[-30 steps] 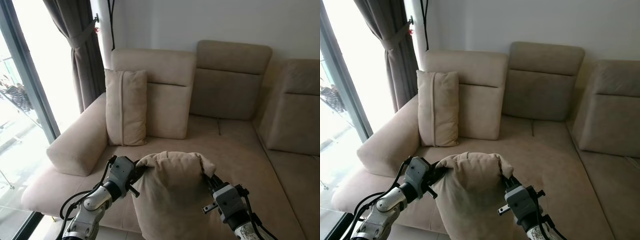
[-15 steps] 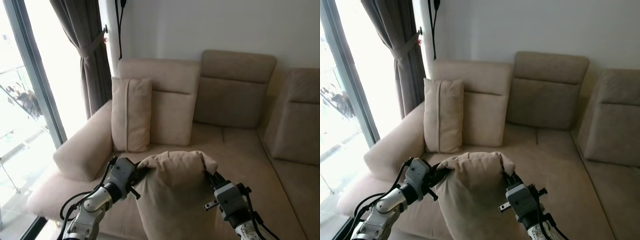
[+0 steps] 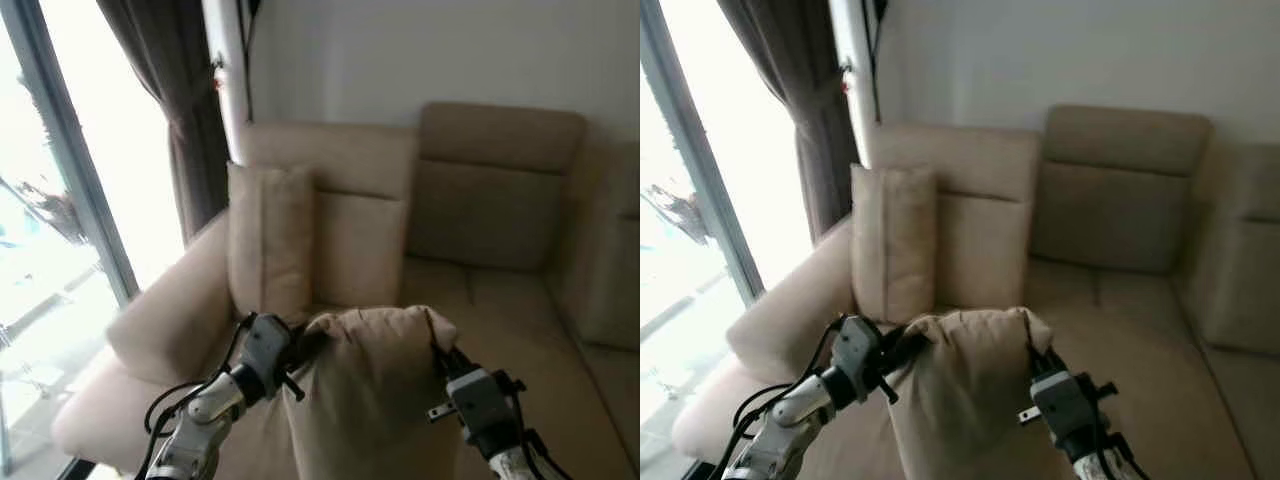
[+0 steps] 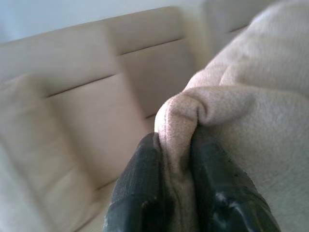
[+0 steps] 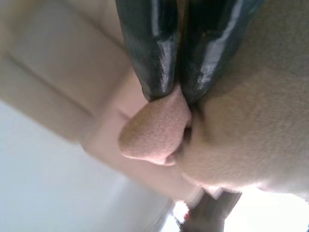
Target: Move the pillow to the sofa from floor
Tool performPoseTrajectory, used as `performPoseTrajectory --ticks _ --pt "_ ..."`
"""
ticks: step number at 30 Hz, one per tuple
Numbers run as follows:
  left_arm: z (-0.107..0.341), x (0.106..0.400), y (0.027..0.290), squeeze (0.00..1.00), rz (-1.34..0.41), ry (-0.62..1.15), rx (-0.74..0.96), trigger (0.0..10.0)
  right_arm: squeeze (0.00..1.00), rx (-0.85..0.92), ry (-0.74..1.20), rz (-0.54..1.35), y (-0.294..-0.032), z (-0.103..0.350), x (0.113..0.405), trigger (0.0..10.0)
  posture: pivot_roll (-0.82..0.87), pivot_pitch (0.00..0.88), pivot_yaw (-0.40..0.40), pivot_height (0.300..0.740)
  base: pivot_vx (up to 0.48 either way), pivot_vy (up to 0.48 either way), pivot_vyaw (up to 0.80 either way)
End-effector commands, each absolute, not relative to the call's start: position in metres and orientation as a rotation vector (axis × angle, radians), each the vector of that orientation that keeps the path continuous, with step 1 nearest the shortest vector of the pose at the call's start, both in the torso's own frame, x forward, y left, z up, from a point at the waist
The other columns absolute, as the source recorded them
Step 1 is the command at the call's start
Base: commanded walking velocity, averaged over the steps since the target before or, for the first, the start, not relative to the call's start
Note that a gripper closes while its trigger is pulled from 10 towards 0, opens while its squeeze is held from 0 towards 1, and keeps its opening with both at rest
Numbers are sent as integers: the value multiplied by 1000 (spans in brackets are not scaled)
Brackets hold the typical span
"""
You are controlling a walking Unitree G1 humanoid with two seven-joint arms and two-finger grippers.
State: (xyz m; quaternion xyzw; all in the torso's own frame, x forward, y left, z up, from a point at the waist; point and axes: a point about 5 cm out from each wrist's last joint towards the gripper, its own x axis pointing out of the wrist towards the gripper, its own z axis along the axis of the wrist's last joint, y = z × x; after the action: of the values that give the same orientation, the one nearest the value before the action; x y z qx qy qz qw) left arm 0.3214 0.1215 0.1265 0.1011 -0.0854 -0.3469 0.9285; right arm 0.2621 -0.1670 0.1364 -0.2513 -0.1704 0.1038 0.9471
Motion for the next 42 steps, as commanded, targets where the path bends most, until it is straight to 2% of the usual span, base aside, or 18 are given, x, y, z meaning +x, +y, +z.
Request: performPoseTrajectory --ticks 1,11,17,24,25,29,38,42 --pt "134 322 116 0 -720 -221 186 10000 0 -515 -383 256 -158 138 257 10000 65 0 19 740 360 0 0" --pt "135 322 114 0 -732 -223 185 10000 0 -517 -381 249 -159 138 256 10000 59 0 22 740 341 0 0" --pt "135 321 110 0 -773 -225 190 10000 0 -512 -374 197 -165 139 259 10000 58 0 24 740 0 0 0" --pt "145 322 91 0 -878 -259 240 10000 0 -540 -360 68 -180 143 265 10000 53 0 32 740 0 0 0" --pt "153 323 77 0 -943 -285 256 10000 0 -553 -340 -3 -189 143 267 10000 50 0 37 740 0 0 0" --pt "158 323 65 0 -1012 -301 289 10000 0 -559 -310 -77 -199 141 269 10000 48 0 41 740 0 0 0" --pt "163 321 39 0 -1130 -333 358 10000 0 -613 -247 -301 -227 141 268 10000 34 0 57 740 0 0 0" --pt "166 319 26 0 -1167 -355 365 10000 0 -647 -248 -343 -230 144 267 10000 30 0 63 740 0 0 0"
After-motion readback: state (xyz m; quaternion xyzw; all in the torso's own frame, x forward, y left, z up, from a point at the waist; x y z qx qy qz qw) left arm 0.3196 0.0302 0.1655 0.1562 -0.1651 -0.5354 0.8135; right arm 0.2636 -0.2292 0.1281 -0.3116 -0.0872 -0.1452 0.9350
